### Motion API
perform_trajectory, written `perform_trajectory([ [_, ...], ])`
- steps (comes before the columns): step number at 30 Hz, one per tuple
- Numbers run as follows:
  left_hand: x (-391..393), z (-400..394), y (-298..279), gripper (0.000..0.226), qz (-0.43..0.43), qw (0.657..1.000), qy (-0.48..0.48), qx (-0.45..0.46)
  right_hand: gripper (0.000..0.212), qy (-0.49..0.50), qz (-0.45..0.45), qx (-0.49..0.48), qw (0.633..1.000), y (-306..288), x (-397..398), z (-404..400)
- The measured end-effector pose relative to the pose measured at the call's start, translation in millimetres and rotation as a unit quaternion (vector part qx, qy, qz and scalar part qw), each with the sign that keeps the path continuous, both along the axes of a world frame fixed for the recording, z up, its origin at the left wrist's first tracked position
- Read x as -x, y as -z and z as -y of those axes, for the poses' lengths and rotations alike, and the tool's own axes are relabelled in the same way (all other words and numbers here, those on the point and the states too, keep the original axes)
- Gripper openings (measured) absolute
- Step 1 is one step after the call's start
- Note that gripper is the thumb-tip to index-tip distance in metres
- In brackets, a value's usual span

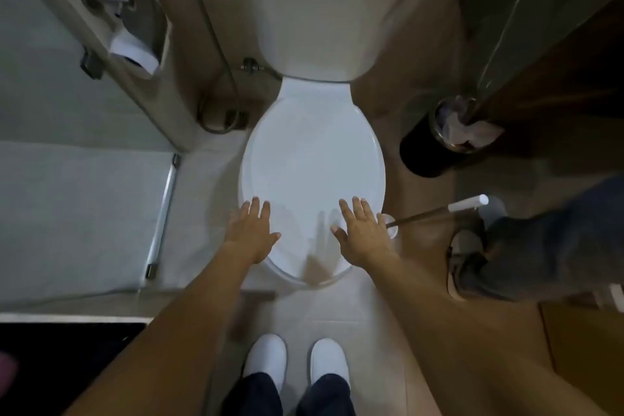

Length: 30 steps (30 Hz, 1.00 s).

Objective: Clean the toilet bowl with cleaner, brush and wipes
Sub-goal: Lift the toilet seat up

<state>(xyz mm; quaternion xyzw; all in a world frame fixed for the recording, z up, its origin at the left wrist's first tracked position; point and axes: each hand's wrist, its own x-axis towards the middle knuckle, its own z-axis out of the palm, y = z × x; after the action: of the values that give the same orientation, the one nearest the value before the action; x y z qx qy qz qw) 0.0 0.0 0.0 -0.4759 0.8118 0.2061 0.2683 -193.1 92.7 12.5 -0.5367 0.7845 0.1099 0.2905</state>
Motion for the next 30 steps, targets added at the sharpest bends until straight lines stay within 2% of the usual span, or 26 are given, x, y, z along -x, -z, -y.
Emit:
perform_trajectory([
  [5,-2.4,-31.7,33.2,0.078,-0.036,0.999,0.023,0.000,0.064,-0.055,-0.001,-0.028,0.998,34.0,-7.4,-22.5],
  [8,-9.4,-44.6,51.3,0.084,-0.027,0.999,0.041,0.007,0.068,-0.081,0.000,-0.036,0.996,51.3,-12.2,-36.6],
  [18,-7.4,-66.0,85.1,0.109,-0.043,0.995,0.028,0.089,0.093,-0.079,-0.034,0.046,0.995,85.2,-23.7,-61.2],
  [23,-11.0,-70.7,98.4,0.115,-0.063,0.991,0.024,0.117,0.101,-0.070,-0.039,0.068,0.994,96.2,-28.1,-65.7],
  [30,-10.3,-66.8,111.0,0.125,-0.042,0.980,0.067,0.183,0.106,-0.095,-0.081,0.091,0.988,111.8,-29.9,-69.4],
])
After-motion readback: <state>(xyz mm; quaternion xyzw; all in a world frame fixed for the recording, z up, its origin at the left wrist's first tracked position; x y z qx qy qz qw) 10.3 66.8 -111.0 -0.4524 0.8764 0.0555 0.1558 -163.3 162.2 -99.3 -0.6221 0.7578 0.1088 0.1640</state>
